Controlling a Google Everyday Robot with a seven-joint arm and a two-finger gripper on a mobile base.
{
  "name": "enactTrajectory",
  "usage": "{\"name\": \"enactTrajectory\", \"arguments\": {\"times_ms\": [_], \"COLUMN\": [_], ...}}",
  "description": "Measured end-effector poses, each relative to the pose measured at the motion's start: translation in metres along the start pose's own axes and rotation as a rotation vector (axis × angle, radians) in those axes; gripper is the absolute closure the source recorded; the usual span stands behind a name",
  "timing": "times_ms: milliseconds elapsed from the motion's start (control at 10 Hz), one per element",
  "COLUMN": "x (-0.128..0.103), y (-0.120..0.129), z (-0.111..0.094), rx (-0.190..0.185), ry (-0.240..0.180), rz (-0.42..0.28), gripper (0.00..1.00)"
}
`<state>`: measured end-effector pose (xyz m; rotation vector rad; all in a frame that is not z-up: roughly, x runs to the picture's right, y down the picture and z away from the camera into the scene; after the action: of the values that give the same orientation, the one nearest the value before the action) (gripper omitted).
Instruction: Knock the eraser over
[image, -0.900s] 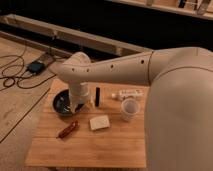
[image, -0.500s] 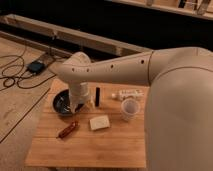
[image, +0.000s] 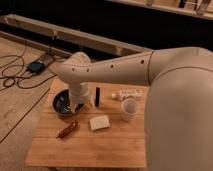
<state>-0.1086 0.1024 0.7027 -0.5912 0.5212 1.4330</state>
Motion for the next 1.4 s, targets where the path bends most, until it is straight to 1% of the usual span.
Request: {"name": "enactTrajectory", "arguments": {"times_ms": [1000, 1100, 1200, 1300, 1400], "x": [0.000, -0.006, -0.018, -0.026, -0.039], "y": [0.000, -0.004, -0.013, -0.020, -0.032], "z": [0.000, 0.000, 0.003, 0.004, 0.007], "rx": [0.002, 0.017, 0.043, 0.060, 0.082], "ry": [0.001, 0.002, 0.003, 0.004, 0.006], "rz": [-0.001, -0.006, -0.013, -0.015, -0.013], "gripper": [0.35, 0.35, 0.35, 0.35, 0.35]}}
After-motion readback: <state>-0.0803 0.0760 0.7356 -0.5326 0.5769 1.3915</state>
